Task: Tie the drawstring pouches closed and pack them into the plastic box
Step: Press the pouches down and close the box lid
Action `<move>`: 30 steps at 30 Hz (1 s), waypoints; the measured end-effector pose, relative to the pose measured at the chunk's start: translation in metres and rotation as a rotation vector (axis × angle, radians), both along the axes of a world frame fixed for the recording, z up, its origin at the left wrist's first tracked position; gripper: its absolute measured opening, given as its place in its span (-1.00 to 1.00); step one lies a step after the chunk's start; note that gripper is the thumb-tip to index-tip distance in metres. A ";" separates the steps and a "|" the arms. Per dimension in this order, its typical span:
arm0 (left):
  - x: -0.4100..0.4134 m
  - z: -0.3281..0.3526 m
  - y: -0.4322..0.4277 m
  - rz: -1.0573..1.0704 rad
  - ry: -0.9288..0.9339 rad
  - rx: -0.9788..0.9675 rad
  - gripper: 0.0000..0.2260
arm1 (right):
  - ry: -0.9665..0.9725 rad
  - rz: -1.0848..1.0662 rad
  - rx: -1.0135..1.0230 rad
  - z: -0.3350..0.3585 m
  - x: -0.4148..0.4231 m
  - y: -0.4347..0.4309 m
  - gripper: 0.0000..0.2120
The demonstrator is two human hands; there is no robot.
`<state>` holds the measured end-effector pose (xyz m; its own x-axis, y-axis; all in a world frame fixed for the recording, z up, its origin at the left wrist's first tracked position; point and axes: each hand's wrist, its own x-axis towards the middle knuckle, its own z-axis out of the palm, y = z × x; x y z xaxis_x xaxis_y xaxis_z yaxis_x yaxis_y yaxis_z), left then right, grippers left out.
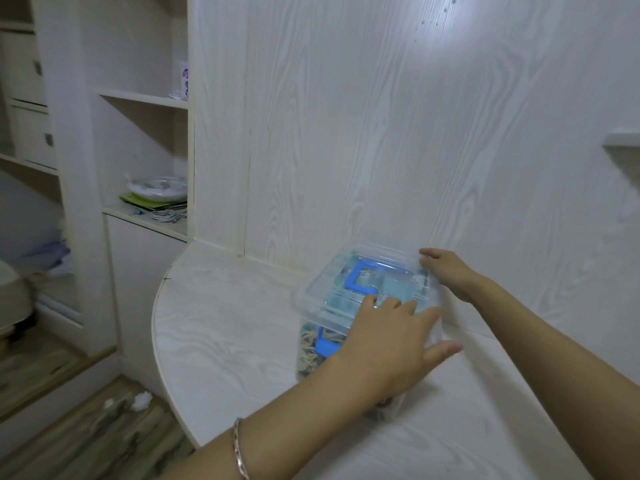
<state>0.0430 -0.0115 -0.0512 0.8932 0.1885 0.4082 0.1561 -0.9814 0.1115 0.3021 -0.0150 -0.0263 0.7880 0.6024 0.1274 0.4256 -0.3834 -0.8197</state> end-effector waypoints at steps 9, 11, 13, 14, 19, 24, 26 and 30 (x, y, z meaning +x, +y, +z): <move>-0.009 0.005 0.023 -0.062 -0.108 -0.154 -0.58 | 0.166 -0.091 0.178 -0.016 0.005 -0.014 -0.86; -0.014 0.004 0.040 -0.060 -0.097 -0.268 -0.56 | 0.209 -0.193 0.285 -0.019 0.003 -0.037 -0.90; -0.019 0.001 0.055 -0.090 -0.141 -0.354 -0.56 | 0.296 -0.255 0.363 -0.024 -0.007 -0.066 -0.88; -0.021 0.000 0.057 -0.121 -0.147 -0.409 -0.56 | 0.335 -0.267 0.383 -0.027 -0.016 -0.086 -0.85; -0.026 -0.007 0.049 -0.002 -0.266 -0.789 -0.57 | 0.497 -0.215 0.443 -0.048 -0.075 -0.184 -0.61; -0.031 -0.013 0.037 0.133 -0.416 -1.301 -0.28 | 0.180 -0.439 0.518 -0.057 -0.135 -0.234 -0.24; -0.031 -0.016 0.024 0.109 -0.457 -1.419 -0.31 | 0.044 -0.468 0.510 -0.055 -0.160 -0.247 -0.27; -0.034 -0.017 -0.003 0.028 -0.509 -1.284 -0.37 | -0.074 -0.494 0.512 -0.054 -0.188 -0.265 -0.45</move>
<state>0.0088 -0.0146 -0.0678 0.6893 0.6926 0.2126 -0.1560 -0.1447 0.9771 0.1146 -0.2799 -0.0799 0.9318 0.0280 0.3620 0.3626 -0.1204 -0.9241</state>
